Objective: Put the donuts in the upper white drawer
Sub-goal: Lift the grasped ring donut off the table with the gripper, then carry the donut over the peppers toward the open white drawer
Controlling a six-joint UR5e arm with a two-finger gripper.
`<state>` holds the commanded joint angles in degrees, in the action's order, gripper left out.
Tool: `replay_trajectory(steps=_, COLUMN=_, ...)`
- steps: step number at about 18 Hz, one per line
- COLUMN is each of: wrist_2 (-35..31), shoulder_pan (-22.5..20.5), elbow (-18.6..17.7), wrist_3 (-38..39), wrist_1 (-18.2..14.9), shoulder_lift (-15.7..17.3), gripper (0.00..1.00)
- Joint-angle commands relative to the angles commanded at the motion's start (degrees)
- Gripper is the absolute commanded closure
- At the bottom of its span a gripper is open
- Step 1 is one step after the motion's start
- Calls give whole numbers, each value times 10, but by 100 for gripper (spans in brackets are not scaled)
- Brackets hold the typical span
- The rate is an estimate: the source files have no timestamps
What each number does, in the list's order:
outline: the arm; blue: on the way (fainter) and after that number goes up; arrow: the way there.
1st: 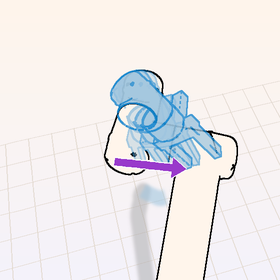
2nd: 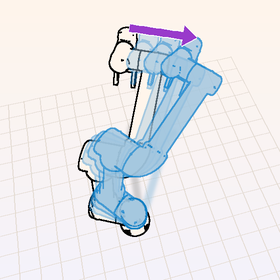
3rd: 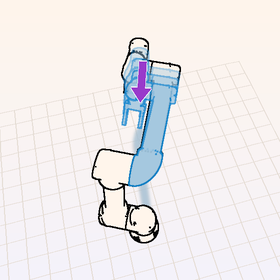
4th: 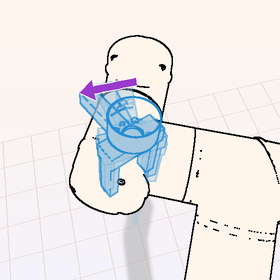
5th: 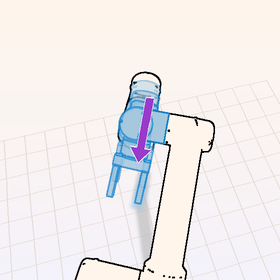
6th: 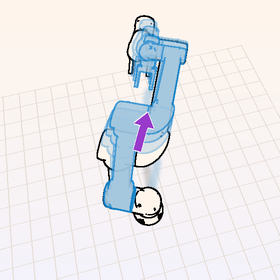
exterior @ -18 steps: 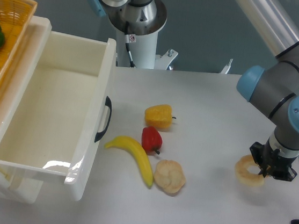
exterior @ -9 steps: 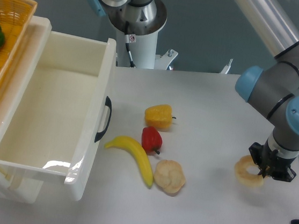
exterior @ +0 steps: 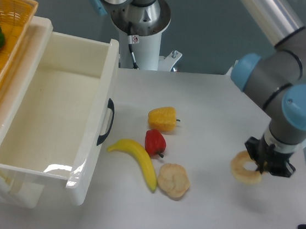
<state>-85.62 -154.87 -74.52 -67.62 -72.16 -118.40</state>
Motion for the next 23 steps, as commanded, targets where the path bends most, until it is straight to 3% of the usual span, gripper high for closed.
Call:
replay_trajectory(steps=3, wrist_2=9, shoulder_pan=31, elbow=-6, wrist_3=70, wrist_1=-2, shoulder_lift=38, gripper=100)
replay_trajectory(steps=11, wrist_2=144, shoulder_pan=53, elbow=-55, wrist_3=217, wrist_1=-3, shoulder_lift=162, gripper=100)
replay_trajectory(steps=18, wrist_2=150, shoulder_pan=124, elbow=-113, wrist_3=245, wrist_1=-4, shoulder_lift=259, gripper=100)
replay_trajectory(steps=23, wrist_2=143, shoulder_pan=183, elbow=-115, wrist_3=290, wrist_1=1, shoulder_lift=276, gripper=100)
